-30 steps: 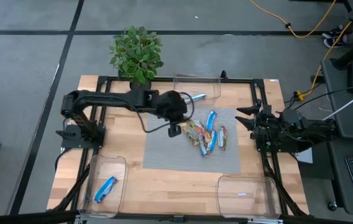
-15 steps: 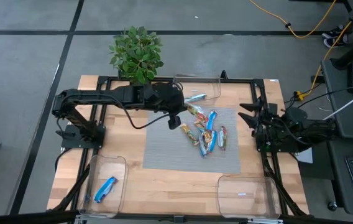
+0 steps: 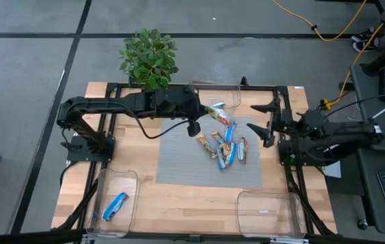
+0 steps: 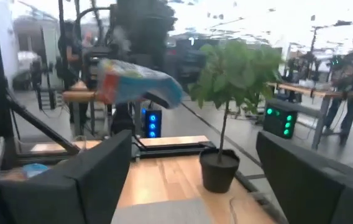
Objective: Pick and place Granola Bars by type
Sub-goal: Put the red granola bar into the bottom right transparent bin
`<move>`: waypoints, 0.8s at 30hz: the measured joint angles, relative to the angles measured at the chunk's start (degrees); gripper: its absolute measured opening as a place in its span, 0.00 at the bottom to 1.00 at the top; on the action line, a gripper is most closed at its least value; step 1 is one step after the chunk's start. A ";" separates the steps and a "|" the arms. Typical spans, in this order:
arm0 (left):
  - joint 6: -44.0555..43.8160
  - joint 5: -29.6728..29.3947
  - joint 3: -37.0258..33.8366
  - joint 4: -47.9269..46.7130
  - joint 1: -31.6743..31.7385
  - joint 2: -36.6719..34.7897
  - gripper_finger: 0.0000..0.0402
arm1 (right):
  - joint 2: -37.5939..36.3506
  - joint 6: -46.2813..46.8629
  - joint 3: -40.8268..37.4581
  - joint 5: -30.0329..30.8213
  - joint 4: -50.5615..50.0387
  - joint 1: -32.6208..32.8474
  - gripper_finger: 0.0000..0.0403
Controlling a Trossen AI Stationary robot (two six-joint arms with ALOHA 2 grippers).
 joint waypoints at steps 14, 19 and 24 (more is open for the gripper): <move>1.56 -4.59 0.00 2.09 0.71 0.04 0.08 | 21.00 -4.51 16.38 -11.62 0.04 -1.52 0.88; 1.58 -5.09 0.00 2.45 0.79 0.04 0.08 | 25.09 -4.73 19.26 -13.03 0.11 -1.57 0.88; 1.58 -5.06 -0.02 2.53 0.79 0.04 0.08 | 27.21 -4.91 20.03 -13.19 0.02 -1.57 0.82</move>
